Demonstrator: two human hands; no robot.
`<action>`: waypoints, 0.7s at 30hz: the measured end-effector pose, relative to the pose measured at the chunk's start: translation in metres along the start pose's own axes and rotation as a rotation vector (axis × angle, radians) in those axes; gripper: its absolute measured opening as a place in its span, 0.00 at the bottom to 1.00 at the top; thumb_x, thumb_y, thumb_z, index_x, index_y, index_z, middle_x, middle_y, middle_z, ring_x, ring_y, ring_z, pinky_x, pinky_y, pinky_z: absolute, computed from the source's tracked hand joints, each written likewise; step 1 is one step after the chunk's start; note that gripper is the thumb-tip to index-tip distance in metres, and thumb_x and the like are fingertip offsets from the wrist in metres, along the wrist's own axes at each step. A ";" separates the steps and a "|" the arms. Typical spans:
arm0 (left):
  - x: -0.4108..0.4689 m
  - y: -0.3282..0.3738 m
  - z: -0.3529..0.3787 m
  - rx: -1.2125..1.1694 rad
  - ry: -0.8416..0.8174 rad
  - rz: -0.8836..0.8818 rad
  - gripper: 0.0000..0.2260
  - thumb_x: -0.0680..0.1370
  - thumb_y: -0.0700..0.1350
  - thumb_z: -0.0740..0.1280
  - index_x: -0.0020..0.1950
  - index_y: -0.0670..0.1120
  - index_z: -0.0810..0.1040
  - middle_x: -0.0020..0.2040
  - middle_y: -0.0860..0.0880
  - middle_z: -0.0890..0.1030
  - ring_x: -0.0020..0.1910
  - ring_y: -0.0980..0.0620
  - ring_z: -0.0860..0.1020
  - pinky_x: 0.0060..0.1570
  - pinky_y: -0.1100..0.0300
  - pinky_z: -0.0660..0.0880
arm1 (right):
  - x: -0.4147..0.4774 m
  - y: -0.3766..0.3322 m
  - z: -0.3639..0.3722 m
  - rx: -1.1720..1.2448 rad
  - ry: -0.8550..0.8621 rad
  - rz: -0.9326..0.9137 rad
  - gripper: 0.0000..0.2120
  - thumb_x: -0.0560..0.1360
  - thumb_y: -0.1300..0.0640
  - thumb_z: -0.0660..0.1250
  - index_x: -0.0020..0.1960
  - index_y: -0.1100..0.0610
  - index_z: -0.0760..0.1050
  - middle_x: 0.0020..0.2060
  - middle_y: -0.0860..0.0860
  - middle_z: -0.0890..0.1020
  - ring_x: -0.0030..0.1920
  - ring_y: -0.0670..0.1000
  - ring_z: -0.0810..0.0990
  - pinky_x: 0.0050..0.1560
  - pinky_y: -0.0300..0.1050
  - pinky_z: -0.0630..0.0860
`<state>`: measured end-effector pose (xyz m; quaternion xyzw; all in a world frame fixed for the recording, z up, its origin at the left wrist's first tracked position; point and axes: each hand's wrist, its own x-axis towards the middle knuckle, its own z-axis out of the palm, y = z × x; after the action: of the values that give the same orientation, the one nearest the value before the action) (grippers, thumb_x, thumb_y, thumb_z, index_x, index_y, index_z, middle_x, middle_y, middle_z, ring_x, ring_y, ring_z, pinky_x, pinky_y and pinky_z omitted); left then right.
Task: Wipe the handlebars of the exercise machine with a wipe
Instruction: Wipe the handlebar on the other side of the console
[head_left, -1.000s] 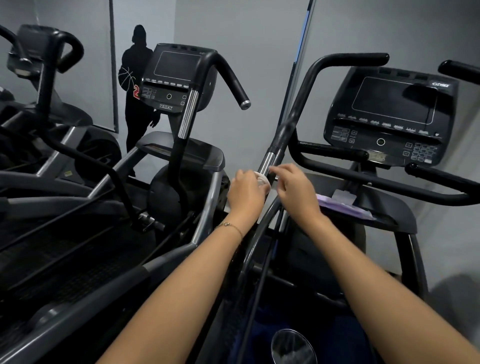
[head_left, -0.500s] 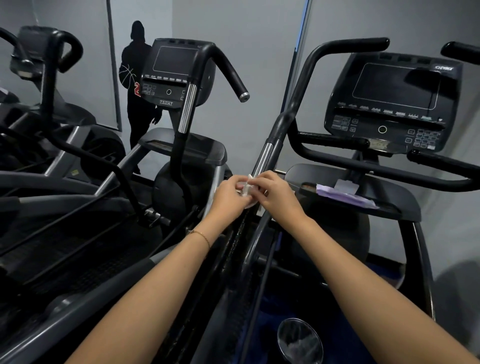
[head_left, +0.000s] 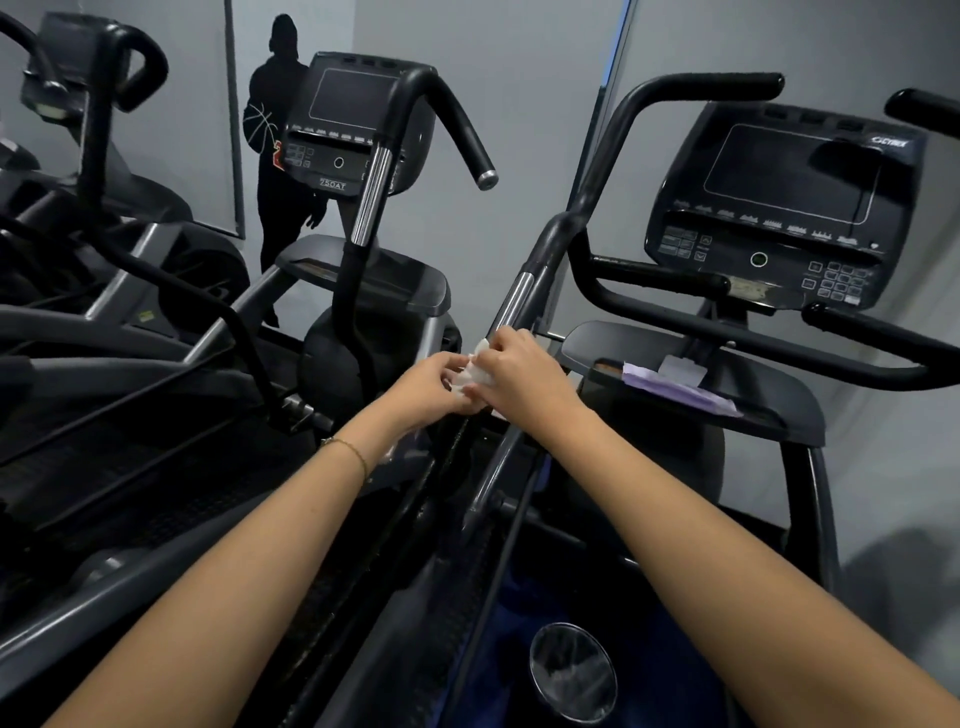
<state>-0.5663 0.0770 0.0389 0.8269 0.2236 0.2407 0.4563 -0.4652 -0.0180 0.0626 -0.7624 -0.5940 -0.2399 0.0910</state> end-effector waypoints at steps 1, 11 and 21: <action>-0.001 0.000 -0.001 0.024 0.002 -0.017 0.28 0.70 0.35 0.72 0.68 0.43 0.69 0.48 0.51 0.75 0.48 0.53 0.74 0.48 0.65 0.73 | 0.004 0.000 0.000 -0.031 0.001 -0.009 0.13 0.77 0.53 0.63 0.58 0.59 0.75 0.54 0.54 0.72 0.55 0.53 0.69 0.47 0.44 0.71; -0.030 -0.003 0.004 0.209 0.181 -0.199 0.15 0.72 0.42 0.73 0.58 0.42 0.80 0.53 0.46 0.82 0.52 0.52 0.79 0.47 0.66 0.69 | -0.014 -0.007 0.006 0.034 0.035 -0.169 0.12 0.70 0.71 0.65 0.53 0.63 0.77 0.48 0.58 0.74 0.48 0.58 0.72 0.35 0.46 0.69; -0.070 -0.019 0.007 0.437 0.042 -0.221 0.18 0.71 0.45 0.73 0.60 0.46 0.78 0.53 0.46 0.81 0.54 0.48 0.79 0.55 0.55 0.75 | -0.051 -0.022 0.032 0.142 0.174 -0.043 0.10 0.67 0.70 0.68 0.46 0.61 0.74 0.38 0.50 0.65 0.39 0.49 0.63 0.29 0.45 0.66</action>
<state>-0.6201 0.0402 0.0058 0.8713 0.3691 0.1524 0.2853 -0.4875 -0.0423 0.0074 -0.7173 -0.6158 -0.2642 0.1909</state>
